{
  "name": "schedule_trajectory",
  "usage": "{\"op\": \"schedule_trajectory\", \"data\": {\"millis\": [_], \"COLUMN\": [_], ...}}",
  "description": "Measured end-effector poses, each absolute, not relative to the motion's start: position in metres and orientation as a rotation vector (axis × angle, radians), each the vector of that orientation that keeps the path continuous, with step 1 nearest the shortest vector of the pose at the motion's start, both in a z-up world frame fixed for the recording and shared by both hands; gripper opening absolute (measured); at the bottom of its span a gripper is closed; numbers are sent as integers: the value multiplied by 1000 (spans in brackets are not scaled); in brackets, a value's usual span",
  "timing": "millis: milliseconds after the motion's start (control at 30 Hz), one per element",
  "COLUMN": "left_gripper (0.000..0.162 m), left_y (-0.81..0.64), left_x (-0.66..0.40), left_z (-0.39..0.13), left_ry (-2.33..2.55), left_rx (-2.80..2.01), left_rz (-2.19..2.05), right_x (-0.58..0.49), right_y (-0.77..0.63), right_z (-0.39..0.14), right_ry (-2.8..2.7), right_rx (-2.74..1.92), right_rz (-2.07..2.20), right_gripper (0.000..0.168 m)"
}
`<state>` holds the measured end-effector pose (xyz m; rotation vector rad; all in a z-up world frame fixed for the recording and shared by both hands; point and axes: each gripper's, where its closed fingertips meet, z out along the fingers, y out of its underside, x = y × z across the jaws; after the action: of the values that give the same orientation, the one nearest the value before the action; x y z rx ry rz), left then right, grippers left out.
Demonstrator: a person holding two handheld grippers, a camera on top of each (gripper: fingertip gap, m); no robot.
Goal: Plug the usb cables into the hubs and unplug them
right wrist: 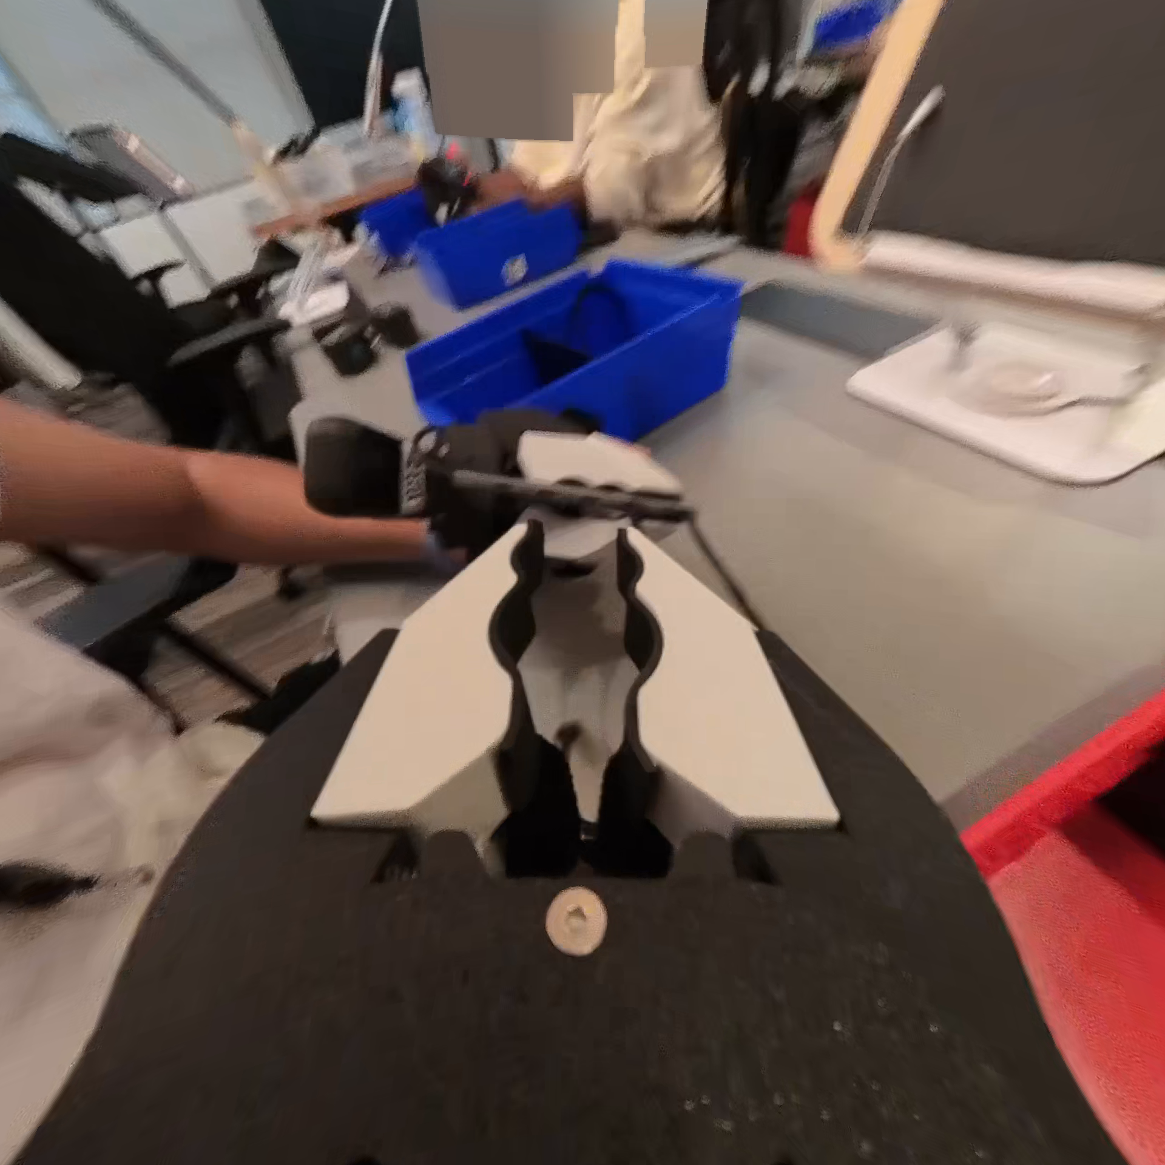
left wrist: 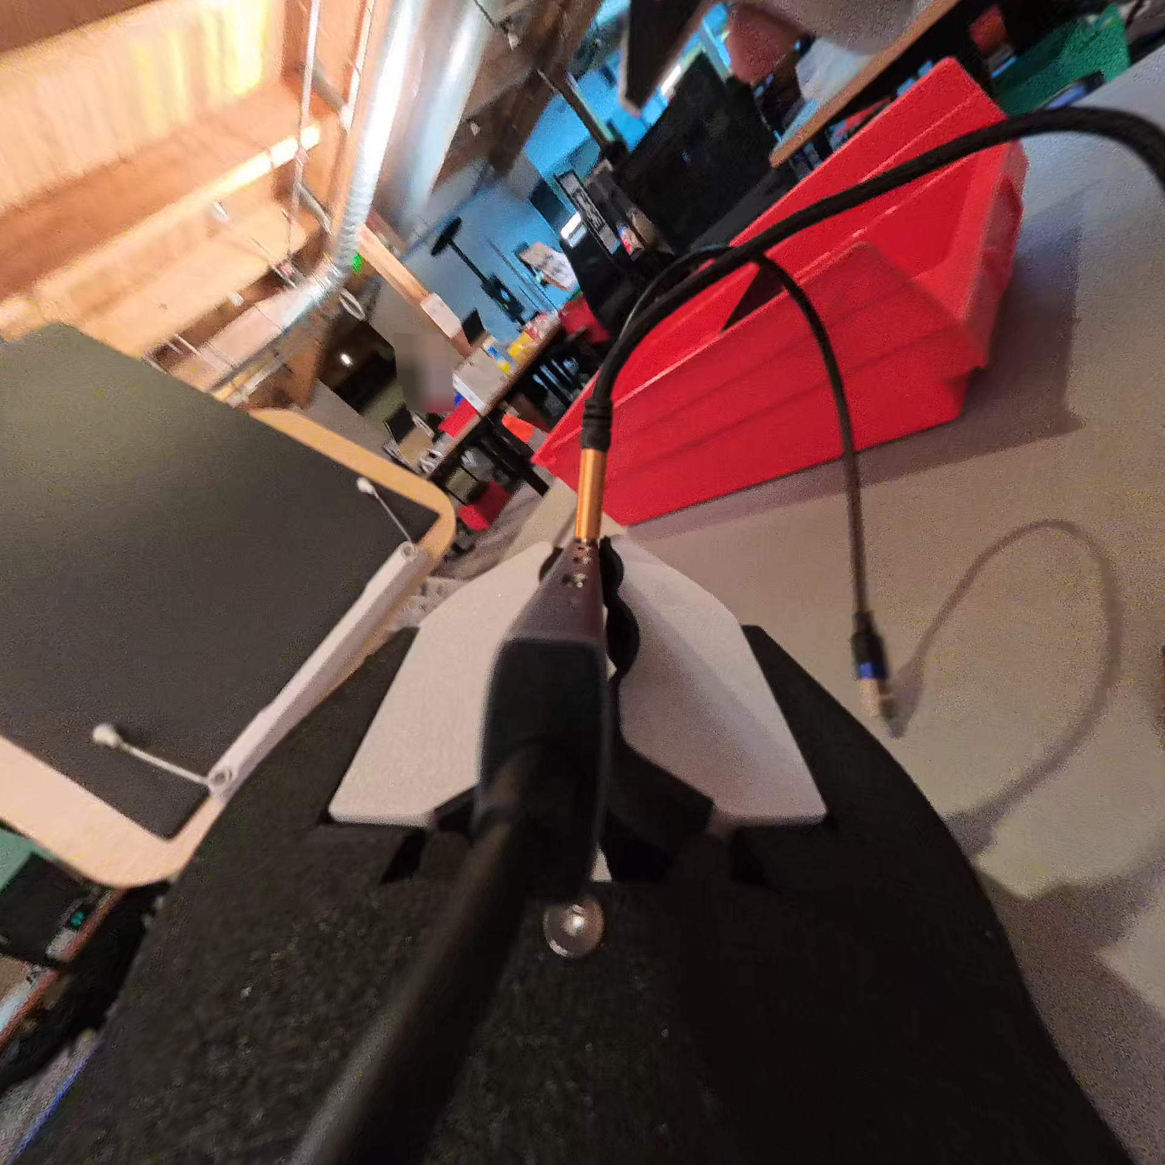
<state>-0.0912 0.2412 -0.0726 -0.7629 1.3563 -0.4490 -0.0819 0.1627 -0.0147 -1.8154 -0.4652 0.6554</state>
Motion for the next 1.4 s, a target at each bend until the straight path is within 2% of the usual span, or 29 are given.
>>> {"op": "schedule_trajectory", "data": {"millis": [67,133,400,467,667,1400], "left_gripper": [11,11,11,10,10,12], "left_y": [238,231,224,225,229,200], "left_x": [-78,-68,-64,-64,-70,-76], "left_z": [-72,-74,-89,-92,-94,-105], "left_ry": [1345,1359,1406,1416,1435,1549], "left_rx": [-680,-591,-517,-543,-621,-574], "left_rz": [-420,-382,-259,-256,-352,-529], "right_x": [-77,-73,-91,-86,-87,-97], "right_y": [174,184,206,212,210,186], "right_z": [-43,-57,-83,-89,-91,-101], "right_ry": [-463,-467,-366,-355,-431,-422], "right_rx": [-1903,-1899,-1928,-1954,-1973,-1968], "right_rz": [528,396,425,325,196,507], "right_gripper": [33,28,24,13,16,10]}}
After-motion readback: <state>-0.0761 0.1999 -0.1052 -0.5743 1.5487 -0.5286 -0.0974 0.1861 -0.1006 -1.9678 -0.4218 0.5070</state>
